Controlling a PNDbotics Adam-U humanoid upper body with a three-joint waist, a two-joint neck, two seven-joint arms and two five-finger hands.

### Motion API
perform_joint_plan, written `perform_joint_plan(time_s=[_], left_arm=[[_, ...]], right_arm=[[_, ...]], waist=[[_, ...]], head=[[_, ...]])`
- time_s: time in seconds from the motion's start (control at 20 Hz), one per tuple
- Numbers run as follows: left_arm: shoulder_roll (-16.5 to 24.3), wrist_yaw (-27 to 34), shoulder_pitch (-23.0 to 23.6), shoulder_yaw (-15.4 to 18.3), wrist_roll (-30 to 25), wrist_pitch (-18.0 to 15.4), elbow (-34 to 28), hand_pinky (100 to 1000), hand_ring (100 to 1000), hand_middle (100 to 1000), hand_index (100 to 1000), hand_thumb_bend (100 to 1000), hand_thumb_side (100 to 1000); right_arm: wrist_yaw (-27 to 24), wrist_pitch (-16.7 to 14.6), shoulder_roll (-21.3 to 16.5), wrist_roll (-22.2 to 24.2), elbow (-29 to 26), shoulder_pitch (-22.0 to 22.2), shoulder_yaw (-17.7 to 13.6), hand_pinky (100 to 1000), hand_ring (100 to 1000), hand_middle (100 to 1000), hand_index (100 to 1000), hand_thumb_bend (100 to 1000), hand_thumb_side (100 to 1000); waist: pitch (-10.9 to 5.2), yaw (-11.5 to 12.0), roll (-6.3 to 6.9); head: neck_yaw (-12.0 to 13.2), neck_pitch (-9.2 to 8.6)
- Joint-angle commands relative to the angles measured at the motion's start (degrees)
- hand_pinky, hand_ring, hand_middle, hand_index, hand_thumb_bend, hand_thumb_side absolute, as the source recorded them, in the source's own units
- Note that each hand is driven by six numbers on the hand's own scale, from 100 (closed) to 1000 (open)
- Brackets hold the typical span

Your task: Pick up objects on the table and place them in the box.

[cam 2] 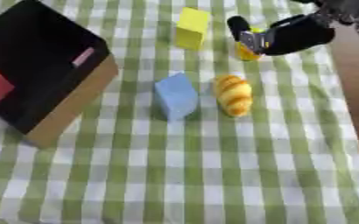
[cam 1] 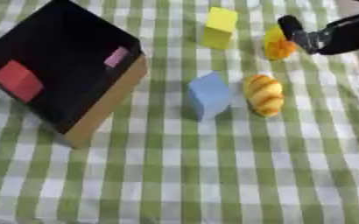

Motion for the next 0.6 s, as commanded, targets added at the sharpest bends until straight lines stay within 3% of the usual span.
perform_joint_plan(time_s=[0.05, 0.35, 0.6], left_arm=[[1.71, 0.37, -0.66, 0.12, -0.28, -0.08, -0.88, 787, 782, 750, 817, 397, 702], [1.60, 0.54, -0.72, -0.01, -0.40, -0.09, -0.88, 786, 783, 750, 817, 395, 705], [1.69, 0.70, -0.86, -0.11, -0.38, -0.04, -0.88, 786, 782, 748, 816, 394, 705]], right_arm=[[1.42, 0.31, -1.87, 2.65, 1.34, -1.14, -0.16, 859, 852, 815, 897, 158, 376], [2.18, 0.13, -0.79, 5.40, 7.91, -2.83, 0.80, 866, 862, 825, 901, 192, 306], [3.46, -0.92, 0.11, 6.41, 12.73, -4.66, 1.69, 870, 868, 831, 912, 225, 326]], waist=[[-1.28, 0.08, 0.04], [-1.03, 0.07, 0.02], [-0.63, 0.07, 0.12]], head=[[-0.07, 0.20], [-0.09, 0.12], [-0.12, -0.04]])
